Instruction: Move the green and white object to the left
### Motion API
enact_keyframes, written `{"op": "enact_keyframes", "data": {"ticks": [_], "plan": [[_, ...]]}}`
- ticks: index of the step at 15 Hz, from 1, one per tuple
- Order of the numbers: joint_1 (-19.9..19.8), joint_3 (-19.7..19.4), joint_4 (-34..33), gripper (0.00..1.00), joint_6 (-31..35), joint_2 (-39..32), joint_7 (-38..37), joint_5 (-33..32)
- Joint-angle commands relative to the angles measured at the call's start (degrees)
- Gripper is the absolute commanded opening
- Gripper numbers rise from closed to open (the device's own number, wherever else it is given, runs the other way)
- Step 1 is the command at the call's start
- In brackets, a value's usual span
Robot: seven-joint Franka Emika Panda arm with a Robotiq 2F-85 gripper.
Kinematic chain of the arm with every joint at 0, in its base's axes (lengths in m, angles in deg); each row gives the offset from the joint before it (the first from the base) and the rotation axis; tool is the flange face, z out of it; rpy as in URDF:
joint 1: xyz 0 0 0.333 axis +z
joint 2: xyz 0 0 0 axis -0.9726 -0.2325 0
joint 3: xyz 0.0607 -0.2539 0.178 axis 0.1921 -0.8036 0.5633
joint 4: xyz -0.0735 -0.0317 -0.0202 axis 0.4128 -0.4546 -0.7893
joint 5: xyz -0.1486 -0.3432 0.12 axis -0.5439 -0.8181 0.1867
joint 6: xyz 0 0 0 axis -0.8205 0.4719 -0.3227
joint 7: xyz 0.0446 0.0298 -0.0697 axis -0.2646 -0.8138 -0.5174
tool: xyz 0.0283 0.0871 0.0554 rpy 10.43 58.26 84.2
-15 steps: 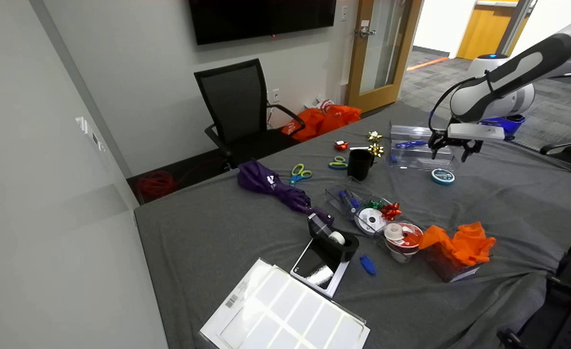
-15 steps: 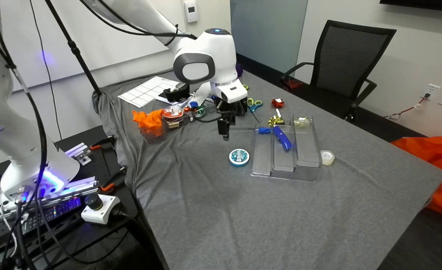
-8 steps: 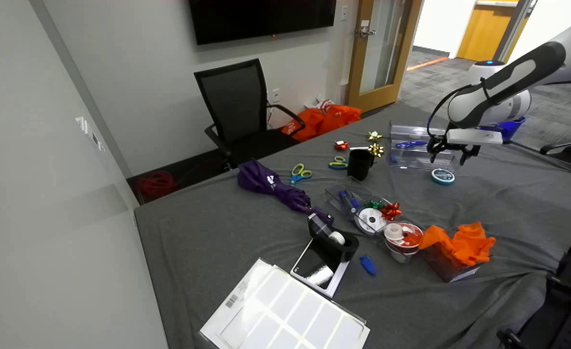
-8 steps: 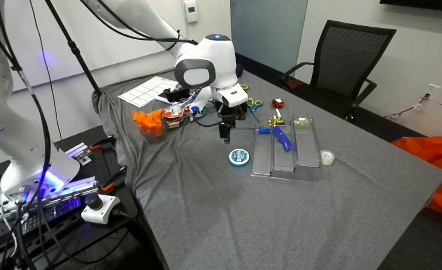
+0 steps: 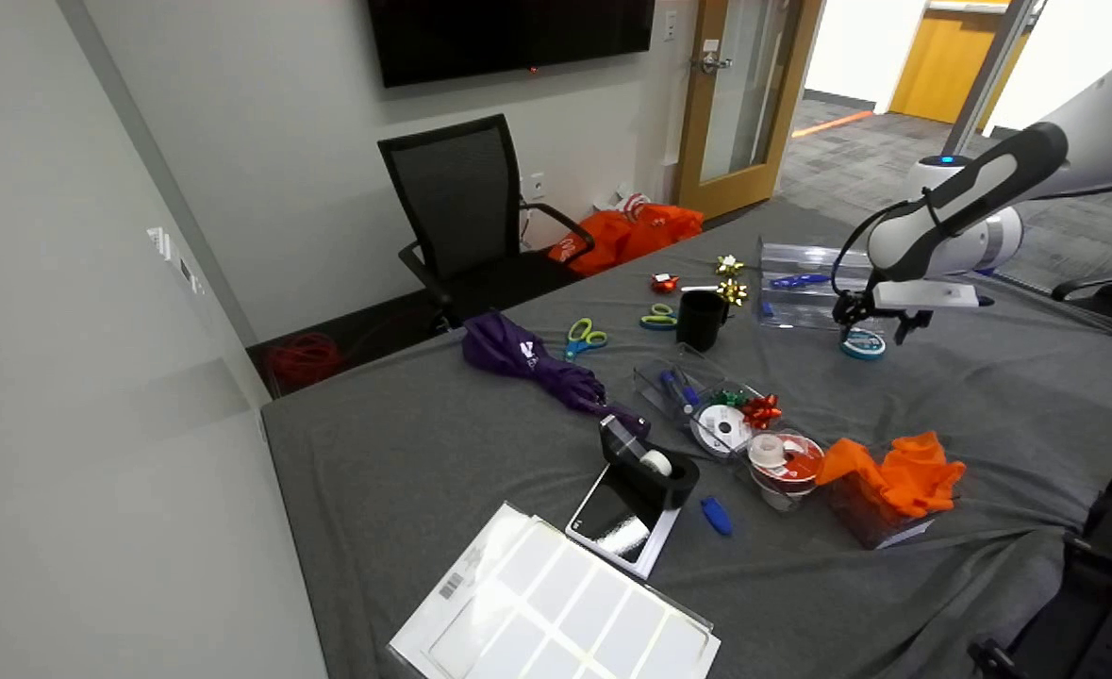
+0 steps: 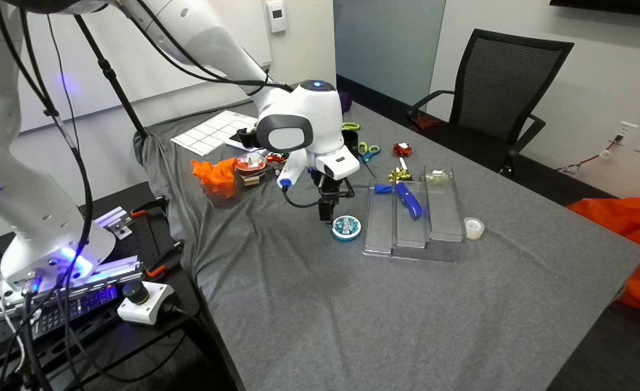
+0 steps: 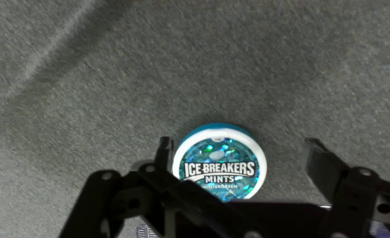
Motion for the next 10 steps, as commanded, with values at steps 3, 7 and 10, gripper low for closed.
{"op": "enact_keyframes", "data": {"ticks": [3, 7, 10], "plan": [[-3.47, 2.48, -2.02, 1.00, 2.31, -2.50, 3.39, 3.53], [-4.09, 2.52, -3.87, 1.00, 2.01, -3.72, 3.44, 4.74], [-4.00, 2.06, -5.27, 1.00, 1.87, -4.70, 2.70, 4.89]]}}
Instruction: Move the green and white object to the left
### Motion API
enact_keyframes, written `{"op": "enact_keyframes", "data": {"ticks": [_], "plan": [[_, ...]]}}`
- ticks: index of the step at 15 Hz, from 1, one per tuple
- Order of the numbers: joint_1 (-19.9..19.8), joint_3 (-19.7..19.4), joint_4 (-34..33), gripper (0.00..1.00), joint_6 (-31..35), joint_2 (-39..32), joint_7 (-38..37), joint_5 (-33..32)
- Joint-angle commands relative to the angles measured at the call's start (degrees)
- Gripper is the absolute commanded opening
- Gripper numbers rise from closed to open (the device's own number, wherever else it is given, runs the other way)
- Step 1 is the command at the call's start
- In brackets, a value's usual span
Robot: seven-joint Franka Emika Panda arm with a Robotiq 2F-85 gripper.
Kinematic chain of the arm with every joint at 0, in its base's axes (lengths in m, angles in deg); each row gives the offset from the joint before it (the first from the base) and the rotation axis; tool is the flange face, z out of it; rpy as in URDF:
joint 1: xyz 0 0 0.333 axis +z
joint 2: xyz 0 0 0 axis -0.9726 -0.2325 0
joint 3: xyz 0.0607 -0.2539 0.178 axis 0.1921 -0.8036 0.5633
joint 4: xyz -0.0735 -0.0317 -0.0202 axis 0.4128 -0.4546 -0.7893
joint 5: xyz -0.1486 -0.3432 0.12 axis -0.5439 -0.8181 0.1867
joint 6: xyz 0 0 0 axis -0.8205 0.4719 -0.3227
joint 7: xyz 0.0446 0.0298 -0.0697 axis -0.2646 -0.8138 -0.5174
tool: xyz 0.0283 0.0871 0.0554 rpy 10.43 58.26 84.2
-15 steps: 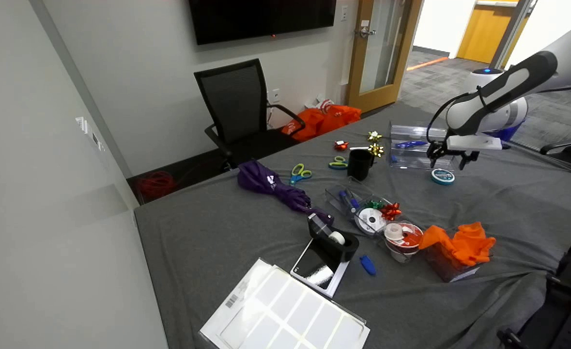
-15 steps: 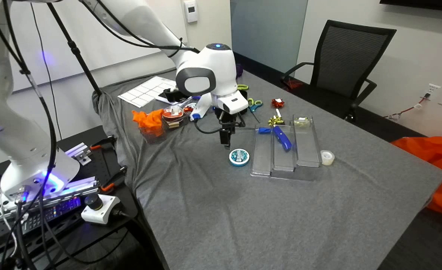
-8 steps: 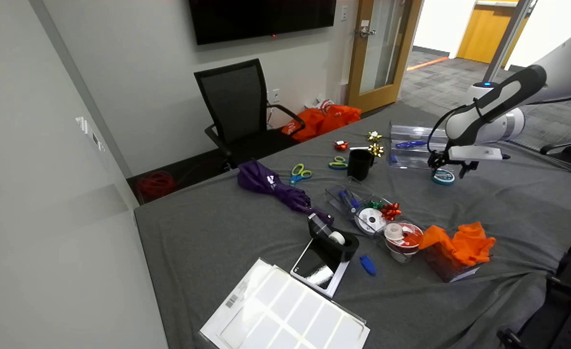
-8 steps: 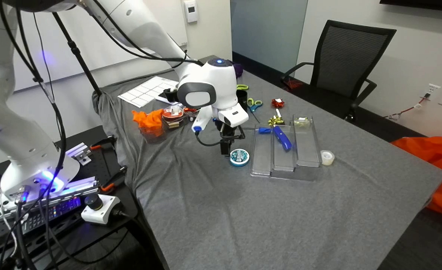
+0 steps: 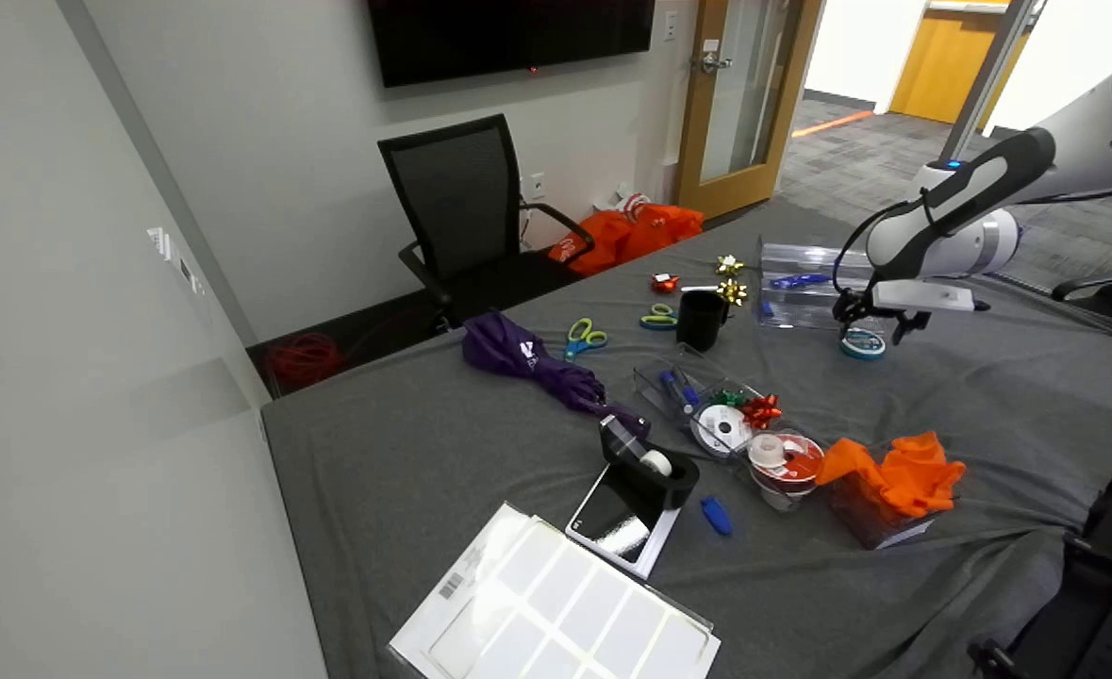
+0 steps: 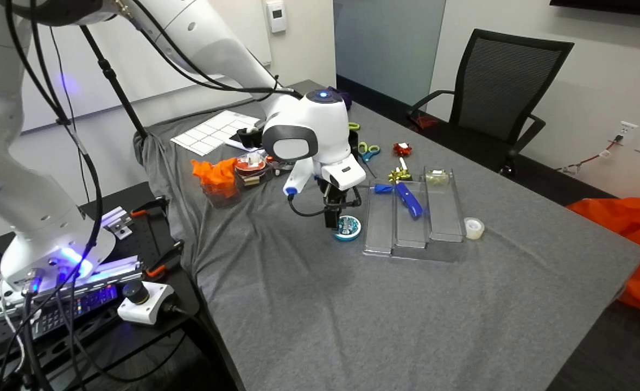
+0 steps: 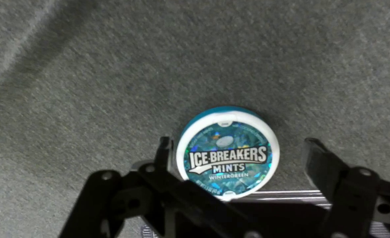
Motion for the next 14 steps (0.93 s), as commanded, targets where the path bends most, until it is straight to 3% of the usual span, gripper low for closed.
{"op": "enact_keyframes", "data": {"ticks": [1, 14], "plan": [[-1.32, 0.74, -2.76, 1.00, 0.69, -2.23, 0.93, 1.05], [-1.07, -0.37, -6.05, 1.00, 0.47, -6.18, 0.24, 0.28]]}}
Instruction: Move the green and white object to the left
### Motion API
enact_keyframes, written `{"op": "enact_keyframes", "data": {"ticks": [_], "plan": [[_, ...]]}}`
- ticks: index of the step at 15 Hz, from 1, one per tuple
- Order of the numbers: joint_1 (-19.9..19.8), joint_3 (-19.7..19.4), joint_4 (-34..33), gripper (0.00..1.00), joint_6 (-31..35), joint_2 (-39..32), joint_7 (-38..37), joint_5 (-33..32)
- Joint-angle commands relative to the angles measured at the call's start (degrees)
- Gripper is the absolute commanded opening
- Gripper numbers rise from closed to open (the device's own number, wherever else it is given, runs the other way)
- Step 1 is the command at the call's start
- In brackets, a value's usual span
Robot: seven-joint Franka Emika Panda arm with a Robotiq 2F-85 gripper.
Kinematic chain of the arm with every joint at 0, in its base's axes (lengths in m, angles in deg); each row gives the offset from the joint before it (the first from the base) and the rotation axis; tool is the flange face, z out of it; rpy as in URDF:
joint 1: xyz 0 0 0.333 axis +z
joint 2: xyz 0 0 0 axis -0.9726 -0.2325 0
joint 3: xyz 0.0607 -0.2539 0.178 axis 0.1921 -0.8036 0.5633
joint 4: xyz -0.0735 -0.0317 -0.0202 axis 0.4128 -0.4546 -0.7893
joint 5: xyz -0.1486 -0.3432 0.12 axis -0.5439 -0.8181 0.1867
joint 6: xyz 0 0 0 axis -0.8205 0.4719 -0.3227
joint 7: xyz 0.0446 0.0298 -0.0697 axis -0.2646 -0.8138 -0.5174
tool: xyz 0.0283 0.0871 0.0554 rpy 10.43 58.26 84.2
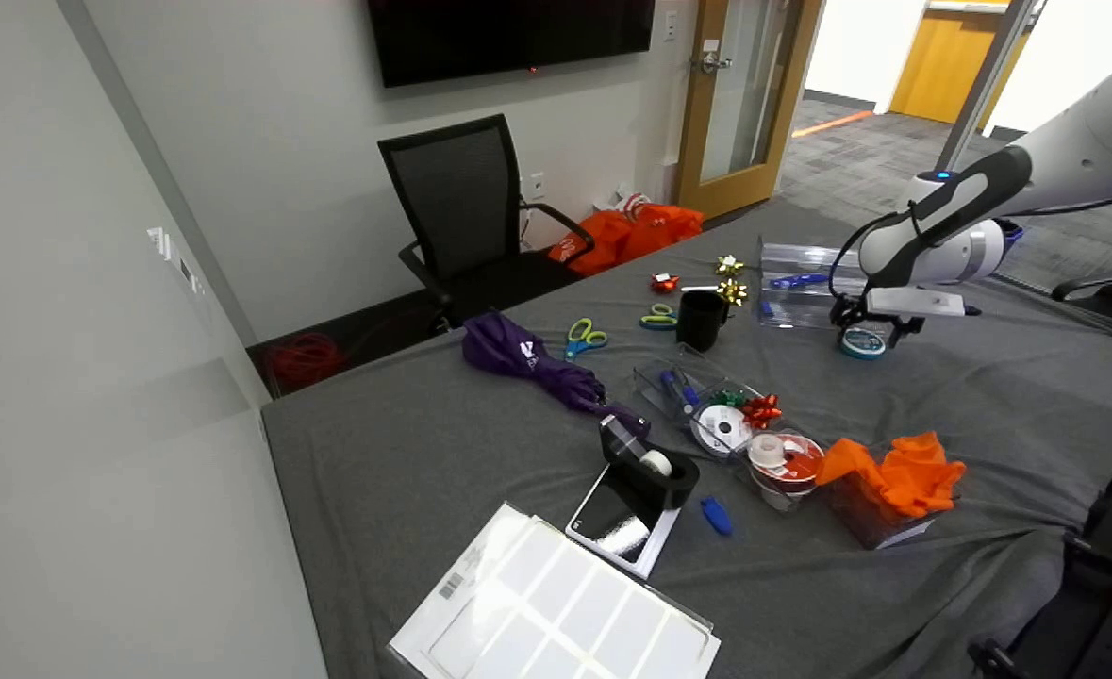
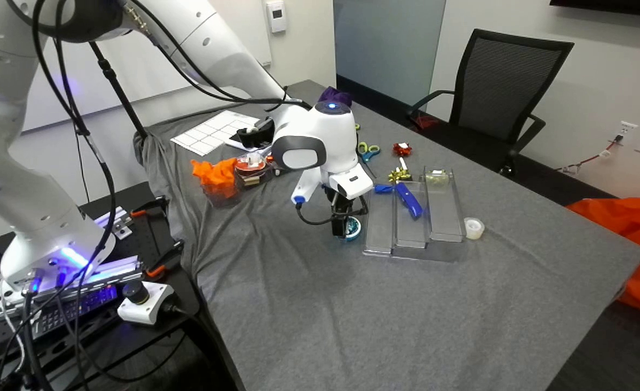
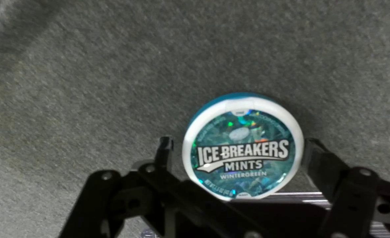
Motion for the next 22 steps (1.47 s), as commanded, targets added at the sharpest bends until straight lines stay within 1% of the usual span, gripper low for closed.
{"op": "enact_keyframes", "data": {"ticks": [1, 3, 4, 5, 6, 7, 10, 12, 16, 20, 22], "plan": [[-0.48, 0.04, -1.66, 1.00, 0.49, -1.73, 0.31, 0.13], [-0.42, 0.00, -1.88, 1.00, 0.44, -2.04, 0.24, 0.10], [-0.64, 0.26, -2.02, 0.75, 0.44, -2.11, 0.62, 0.19], [-0.69, 0.31, -2.10, 0.74, 0.28, -2.16, 0.63, 0.23], [-0.73, 0.36, -2.18, 0.66, 0.20, -2.19, 0.67, 0.26], [-0.78, 0.40, -2.26, 0.61, 0.24, -2.17, 0.67, 0.32], [-0.78, 0.41, -2.33, 0.61, 0.27, -2.26, 0.68, 0.33], [-1.05, 0.75, -1.28, 0.61, 0.37, -1.12, 1.43, 0.44], [-1.60, 2.26, 2.00, 0.61, -1.44, 3.67, 3.62, 0.96], [-0.45, 3.22, 6.10, 0.61, -2.90, 9.31, 4.84, 0.74], [0.59, 3.88, 8.96, 0.61, -2.39, 12.39, 4.64, 0.81]]}}
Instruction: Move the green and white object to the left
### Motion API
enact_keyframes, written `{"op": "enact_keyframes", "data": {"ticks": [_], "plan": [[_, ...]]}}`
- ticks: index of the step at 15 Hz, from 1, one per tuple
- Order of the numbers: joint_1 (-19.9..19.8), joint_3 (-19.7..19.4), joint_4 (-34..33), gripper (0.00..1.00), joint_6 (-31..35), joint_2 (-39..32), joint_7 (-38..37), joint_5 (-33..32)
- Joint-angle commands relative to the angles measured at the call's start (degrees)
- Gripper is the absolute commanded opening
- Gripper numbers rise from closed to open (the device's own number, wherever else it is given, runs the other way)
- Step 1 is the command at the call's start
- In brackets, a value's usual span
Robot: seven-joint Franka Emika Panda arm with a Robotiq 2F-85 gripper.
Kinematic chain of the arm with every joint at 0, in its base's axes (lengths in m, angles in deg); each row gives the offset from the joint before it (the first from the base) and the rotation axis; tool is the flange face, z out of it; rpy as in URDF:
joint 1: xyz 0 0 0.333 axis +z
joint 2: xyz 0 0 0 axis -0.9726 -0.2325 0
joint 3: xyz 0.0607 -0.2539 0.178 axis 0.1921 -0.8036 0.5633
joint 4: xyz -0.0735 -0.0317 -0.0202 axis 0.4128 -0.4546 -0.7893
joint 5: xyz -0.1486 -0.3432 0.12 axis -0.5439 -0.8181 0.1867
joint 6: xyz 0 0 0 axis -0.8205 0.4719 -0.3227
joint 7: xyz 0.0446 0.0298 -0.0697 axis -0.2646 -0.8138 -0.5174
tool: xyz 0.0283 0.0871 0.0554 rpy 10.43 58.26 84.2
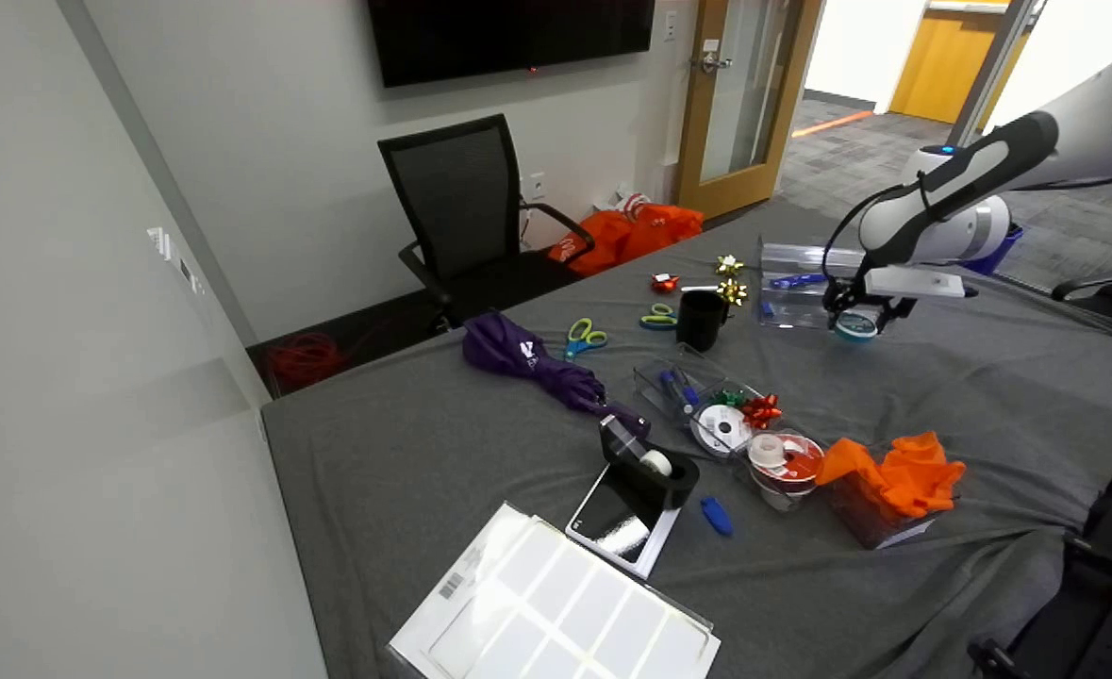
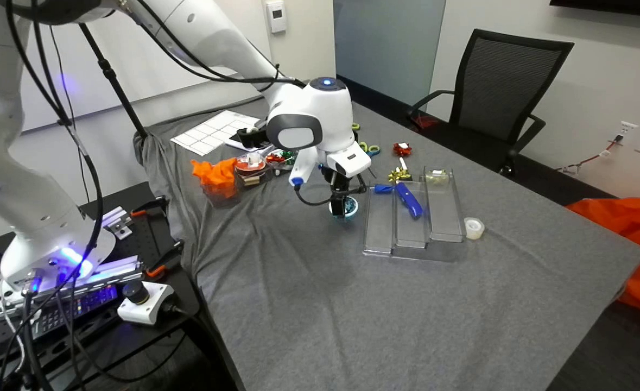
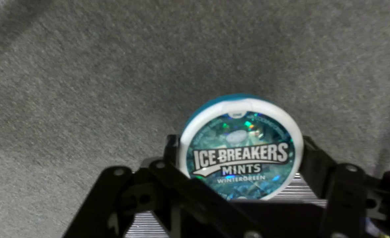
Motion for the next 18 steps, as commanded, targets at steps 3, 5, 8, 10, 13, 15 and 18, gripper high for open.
{"op": "enact_keyframes", "data": {"ticks": [3, 5, 8, 10, 13, 15, 18], "plan": [[2.59, 2.80, 11.12, 0.61, -0.06, 11.75, 1.39, 1.05], [3.96, 4.39, 13.44, 0.61, -0.79, 15.02, 1.36, 1.60], [6.73, 6.16, 15.12, 0.61, -2.85, 18.76, -0.14, 2.48], [8.16, 7.23, 14.97, 0.61, -5.87, 20.25, -0.38, 3.15], [9.24, 8.73, 14.48, 0.61, -9.02, 21.25, 1.23, 4.86], [10.18, 7.86, 12.89, 0.61, -7.85, 19.64, -0.53, 3.70], [10.57, 7.85, 12.84, 0.86, -7.84, 19.49, -0.69, 3.66]]}}
